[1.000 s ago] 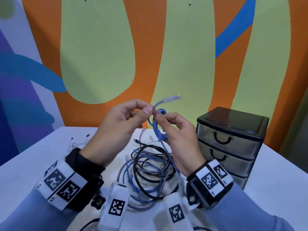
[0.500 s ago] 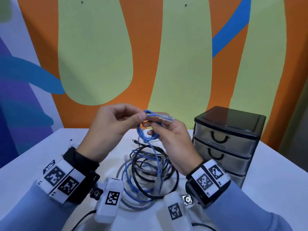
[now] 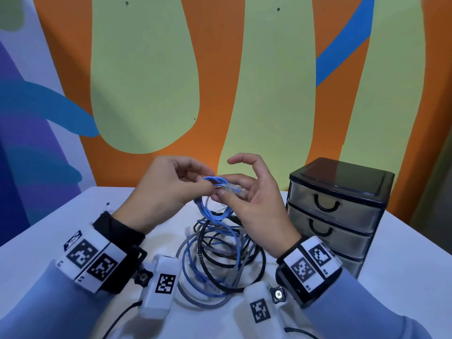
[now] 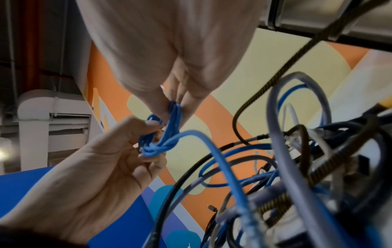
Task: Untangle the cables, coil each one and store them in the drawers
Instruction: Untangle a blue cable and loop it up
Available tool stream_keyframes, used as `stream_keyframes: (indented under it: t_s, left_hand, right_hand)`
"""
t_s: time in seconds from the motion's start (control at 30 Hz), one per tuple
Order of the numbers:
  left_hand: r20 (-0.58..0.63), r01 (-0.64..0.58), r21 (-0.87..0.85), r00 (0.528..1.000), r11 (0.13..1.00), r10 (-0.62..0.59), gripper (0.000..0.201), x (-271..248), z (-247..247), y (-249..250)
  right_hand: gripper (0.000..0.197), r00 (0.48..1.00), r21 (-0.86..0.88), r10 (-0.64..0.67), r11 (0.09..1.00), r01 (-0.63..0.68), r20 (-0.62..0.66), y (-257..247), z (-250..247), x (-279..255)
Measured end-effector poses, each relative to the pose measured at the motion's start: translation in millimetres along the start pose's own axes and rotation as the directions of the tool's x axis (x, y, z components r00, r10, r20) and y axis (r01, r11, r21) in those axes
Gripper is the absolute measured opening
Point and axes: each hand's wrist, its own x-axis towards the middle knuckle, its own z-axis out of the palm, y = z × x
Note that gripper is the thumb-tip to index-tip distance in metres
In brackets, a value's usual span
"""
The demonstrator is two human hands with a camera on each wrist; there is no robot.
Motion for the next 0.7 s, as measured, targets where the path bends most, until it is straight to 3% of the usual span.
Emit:
stream_keyframes:
  t_s: [0.07, 0.13, 0.3, 0.4, 0.57, 0.7]
  left_hand:
    - [-0.059, -0.046, 0.092, 0.997, 0.995, 0.052, 0.015, 0.2, 1.9, -1.0]
    - [-0.105, -0.104, 0.214, 0.986, 0.971, 0.129, 0.028, -1.7, 3.1, -3.1]
    - [-0.123, -0.189, 0.531, 0.947, 0.826, 0.296, 0.013, -4.8, 5.1, -1.8]
    - [-0.138, -0.209, 0.616, 0.921, 0.759, 0.365, 0.017, -3.3, 1.2, -6.4]
    - [-0.108, -0.32, 0.677, 0.848, 0.663, 0.519, 0.008, -7.8, 8.6, -3.4]
    - [-0.134, -0.304, 0.732, 0.813, 0.609, 0.567, 0.018, -4.5, 8.5, -9.1]
  right_hand:
    - [0.049, 0.999, -0.083, 0.031, 0.996, -0.033, -0.035, -1.2, 0.7, 0.0]
    - [0.044, 0.997, -0.153, 0.053, 0.986, -0.062, -0.058, -0.8, 0.8, 0.3]
    - [0.033, 0.998, -0.245, 0.056, 0.967, -0.064, -0.039, -3.7, 0.6, -1.6]
    - [0.038, 0.998, -0.208, 0.069, 0.976, -0.068, -0.004, -6.5, 3.2, -3.3]
    - [0.014, 0.995, -0.152, 0.039, 0.987, -0.052, -0.088, -4.3, 1.6, -0.7]
    - [0.02, 0.998, -0.16, 0.01, 0.987, -0.021, -0.068, -2.7, 3.1, -1.7]
